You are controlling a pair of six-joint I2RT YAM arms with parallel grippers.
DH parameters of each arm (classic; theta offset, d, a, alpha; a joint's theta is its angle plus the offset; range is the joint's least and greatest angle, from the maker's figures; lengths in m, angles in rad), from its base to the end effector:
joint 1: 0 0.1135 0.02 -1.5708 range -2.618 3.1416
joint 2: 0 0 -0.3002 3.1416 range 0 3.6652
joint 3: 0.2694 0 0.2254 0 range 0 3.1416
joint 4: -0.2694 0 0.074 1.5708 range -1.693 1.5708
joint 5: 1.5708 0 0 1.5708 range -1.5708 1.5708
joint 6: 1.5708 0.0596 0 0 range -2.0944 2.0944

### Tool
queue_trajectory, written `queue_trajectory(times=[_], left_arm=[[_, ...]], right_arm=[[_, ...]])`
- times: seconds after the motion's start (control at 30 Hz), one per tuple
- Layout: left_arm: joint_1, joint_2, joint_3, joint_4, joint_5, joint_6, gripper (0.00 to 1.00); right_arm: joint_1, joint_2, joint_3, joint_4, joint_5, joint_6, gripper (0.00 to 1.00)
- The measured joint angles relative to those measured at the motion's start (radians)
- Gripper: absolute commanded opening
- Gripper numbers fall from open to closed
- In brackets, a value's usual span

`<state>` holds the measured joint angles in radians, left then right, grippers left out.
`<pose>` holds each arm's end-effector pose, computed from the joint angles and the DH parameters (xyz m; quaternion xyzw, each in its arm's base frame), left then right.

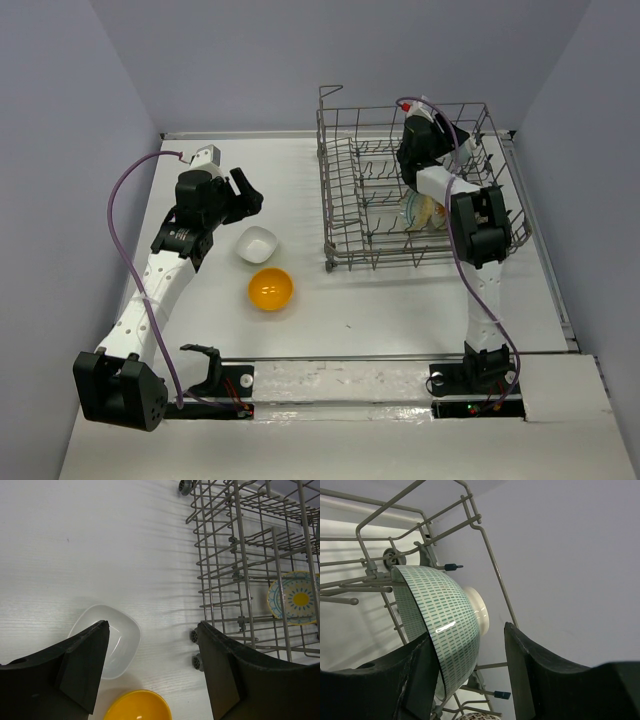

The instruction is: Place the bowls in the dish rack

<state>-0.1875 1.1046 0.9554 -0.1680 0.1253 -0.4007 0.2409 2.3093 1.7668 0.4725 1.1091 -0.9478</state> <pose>0.2298 -0.0512 0.3672 -0.0495 0.8076 -0.2182 0.5456 0.5366 0.0769 0.2677 -0.0507 0.7162 -0.5620 0.4106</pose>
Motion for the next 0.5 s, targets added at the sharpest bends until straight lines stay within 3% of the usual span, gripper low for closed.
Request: queue_trajectory(times=[0.5], left_arm=[[0.0, 0.0, 0.0, 0.0, 0.003, 0.0, 0.8]], right_arm=[[-0.034, -0.055, -0.035, -0.092, -0.076, 0.157, 0.62]])
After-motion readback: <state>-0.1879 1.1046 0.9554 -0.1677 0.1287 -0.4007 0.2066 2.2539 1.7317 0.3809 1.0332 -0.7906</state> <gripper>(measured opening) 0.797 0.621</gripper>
